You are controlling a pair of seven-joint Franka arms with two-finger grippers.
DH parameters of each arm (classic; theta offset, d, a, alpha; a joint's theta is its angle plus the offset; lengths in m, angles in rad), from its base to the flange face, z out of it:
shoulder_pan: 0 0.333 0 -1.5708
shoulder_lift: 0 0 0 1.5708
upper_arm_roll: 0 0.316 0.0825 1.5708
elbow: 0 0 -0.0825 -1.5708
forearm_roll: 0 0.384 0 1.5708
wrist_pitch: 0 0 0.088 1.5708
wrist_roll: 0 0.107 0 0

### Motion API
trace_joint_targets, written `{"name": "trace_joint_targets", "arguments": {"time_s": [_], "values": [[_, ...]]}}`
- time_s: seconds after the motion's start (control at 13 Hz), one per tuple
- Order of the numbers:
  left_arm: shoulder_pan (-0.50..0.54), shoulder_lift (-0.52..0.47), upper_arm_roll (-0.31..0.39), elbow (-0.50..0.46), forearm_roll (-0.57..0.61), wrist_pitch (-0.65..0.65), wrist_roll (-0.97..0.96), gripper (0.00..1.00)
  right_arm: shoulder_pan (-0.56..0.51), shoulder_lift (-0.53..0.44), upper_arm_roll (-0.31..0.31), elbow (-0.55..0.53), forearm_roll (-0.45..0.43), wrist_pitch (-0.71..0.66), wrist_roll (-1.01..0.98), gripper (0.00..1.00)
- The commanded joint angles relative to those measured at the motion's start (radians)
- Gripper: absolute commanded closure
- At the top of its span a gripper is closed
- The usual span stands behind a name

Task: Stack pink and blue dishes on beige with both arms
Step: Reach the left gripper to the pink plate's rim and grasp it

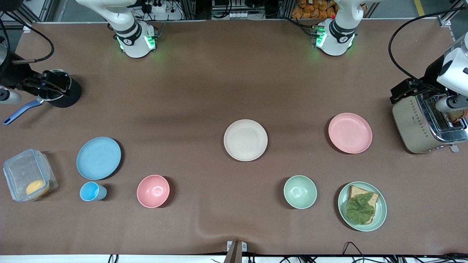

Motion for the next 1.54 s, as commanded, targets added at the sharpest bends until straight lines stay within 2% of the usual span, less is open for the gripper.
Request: {"name": "trace_joint_targets", "arguments": {"time_s": [0.0,0.23,0.31,0.38,0.62,0.92,1.08,1.31,1.46], "values": [[0.005,-0.011,0.002,0.021,-0.016,-0.032,0.016,0.0,-0.008,-0.013,0.005,-0.008,0.016,-0.013,0.017,0.0],[0.009,0.018,0.008,0.007,-0.008,-0.03,0.028,0.0,-0.008,-0.013,0.003,-0.008,0.016,-0.015,0.017,0.0],[0.024,0.044,0.006,-0.014,-0.007,-0.029,0.036,0.0,-0.008,-0.013,0.003,-0.008,0.016,-0.013,0.017,0.0],[0.038,0.053,0.008,-0.081,-0.005,0.012,0.036,0.0,-0.008,-0.013,0.003,-0.008,0.016,-0.013,0.017,0.0],[0.124,0.049,0.003,-0.383,0.021,0.337,0.048,0.0,-0.011,-0.008,0.002,-0.008,0.016,-0.007,0.015,0.0],[0.179,0.09,0.006,-0.661,0.021,0.711,0.081,0.0,-0.034,0.002,0.002,-0.053,0.016,0.031,0.015,0.0],[0.219,0.156,0.006,-0.721,0.021,0.843,0.11,0.0,-0.049,0.028,0.0,-0.079,0.016,0.065,0.015,0.0],[0.317,0.294,0.005,-0.735,0.022,1.009,0.232,0.0,-0.106,0.111,0.002,-0.083,0.016,0.096,-0.003,0.0],[0.337,0.323,0.003,-0.735,0.021,1.039,0.265,0.0,-0.13,0.154,0.002,-0.131,0.016,0.184,-0.014,0.0]]}}
